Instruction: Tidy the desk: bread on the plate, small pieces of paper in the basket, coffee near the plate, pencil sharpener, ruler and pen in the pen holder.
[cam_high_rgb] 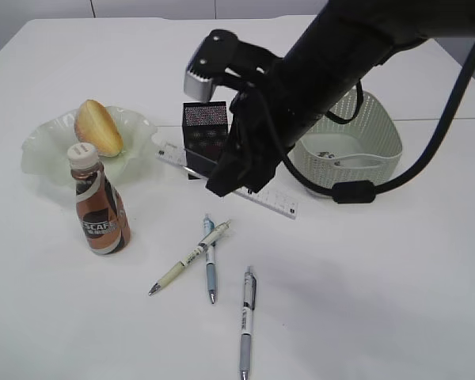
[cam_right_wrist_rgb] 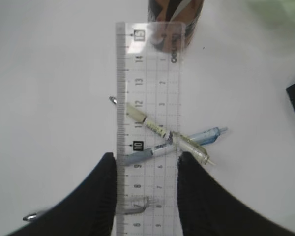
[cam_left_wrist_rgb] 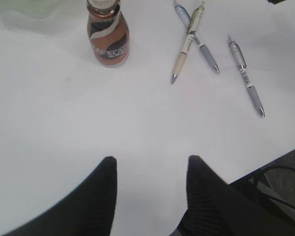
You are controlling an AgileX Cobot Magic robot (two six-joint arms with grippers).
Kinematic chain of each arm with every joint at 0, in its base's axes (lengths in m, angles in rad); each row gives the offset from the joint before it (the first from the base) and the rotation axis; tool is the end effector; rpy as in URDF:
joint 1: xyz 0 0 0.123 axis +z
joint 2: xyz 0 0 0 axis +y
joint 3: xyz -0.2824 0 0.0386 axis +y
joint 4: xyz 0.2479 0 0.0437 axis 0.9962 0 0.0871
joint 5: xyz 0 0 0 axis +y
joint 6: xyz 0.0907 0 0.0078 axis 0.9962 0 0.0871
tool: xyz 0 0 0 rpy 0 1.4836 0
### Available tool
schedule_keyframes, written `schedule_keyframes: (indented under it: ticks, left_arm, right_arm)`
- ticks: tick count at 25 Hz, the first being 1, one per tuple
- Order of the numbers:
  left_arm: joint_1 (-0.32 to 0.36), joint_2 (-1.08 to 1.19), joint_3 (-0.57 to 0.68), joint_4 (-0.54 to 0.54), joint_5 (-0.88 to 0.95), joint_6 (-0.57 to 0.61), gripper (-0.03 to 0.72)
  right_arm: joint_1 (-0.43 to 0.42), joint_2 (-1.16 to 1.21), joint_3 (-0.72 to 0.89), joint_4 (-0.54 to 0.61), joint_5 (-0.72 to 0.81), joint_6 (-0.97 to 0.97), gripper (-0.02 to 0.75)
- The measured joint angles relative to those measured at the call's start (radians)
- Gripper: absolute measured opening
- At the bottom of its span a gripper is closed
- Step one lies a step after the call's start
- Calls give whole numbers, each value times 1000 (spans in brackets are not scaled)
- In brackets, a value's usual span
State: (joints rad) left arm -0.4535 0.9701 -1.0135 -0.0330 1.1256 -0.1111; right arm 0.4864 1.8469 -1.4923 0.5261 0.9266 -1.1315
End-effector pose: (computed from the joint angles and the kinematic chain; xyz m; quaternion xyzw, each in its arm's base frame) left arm 0.1493 -0.0758 0.3558 0.1608 0.9451 -0.0947 0.2681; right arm 0.3345 0.2183 0.2639 -0.6073 0.7375 0.1641 0.2455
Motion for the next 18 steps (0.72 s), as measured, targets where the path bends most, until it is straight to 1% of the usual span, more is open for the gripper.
schedule_keyframes:
  ticks: [3, 6, 8, 11, 14, 18]
  left_arm:
    - [0, 0, 0, 0, 0, 0, 342]
    - [0, 0, 0, 0, 0, 0, 342]
    - [0, 0, 0, 0, 7, 0, 340]
    - [0, 0, 0, -2, 10, 0, 334]
    - [0, 0, 0, -12, 10, 0, 333]
    - [0, 0, 0, -13, 8, 0, 333]
  right_arm:
    - [-51, -4, 0, 125, -23, -95, 267]
    - [-82, -4, 0, 232, -71, -204, 267]
    - [-102, -4, 2, 330, -106, -287, 267]
    - [-150, -2, 2, 555, -130, -431, 267]
    - [-206, 16, 2, 755, -141, -572, 267]
    - [-264, 64, 2, 1012, -114, -707, 267]
